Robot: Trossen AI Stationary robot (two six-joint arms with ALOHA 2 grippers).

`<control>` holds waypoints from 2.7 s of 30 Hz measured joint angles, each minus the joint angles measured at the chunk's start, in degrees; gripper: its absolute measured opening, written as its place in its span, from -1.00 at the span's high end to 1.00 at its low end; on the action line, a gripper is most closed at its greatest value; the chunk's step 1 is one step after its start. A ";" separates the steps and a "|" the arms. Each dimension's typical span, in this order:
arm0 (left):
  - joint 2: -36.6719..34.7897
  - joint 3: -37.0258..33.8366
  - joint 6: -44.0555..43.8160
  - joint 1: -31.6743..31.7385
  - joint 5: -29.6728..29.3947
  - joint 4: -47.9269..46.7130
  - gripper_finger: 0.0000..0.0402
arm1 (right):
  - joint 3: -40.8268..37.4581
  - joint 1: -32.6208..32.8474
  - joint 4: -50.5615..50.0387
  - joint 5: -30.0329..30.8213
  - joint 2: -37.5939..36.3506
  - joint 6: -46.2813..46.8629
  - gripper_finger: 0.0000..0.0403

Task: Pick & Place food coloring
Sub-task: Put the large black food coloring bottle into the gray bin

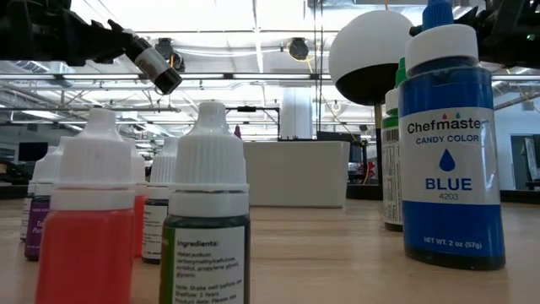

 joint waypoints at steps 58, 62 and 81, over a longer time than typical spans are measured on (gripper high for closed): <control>64.95 34.18 -23.83 14.64 6.94 -7.88 0.38 | 0.00 0.02 -2.23 -0.18 0.11 1.79 1.00; 64.94 34.18 -22.21 13.56 6.93 -7.96 0.38 | 0.00 0.02 -2.23 -0.18 0.11 1.77 1.00; 69.84 34.21 -19.86 11.69 4.37 -6.33 0.38 | 0.00 0.02 -2.32 -0.18 0.15 1.77 1.00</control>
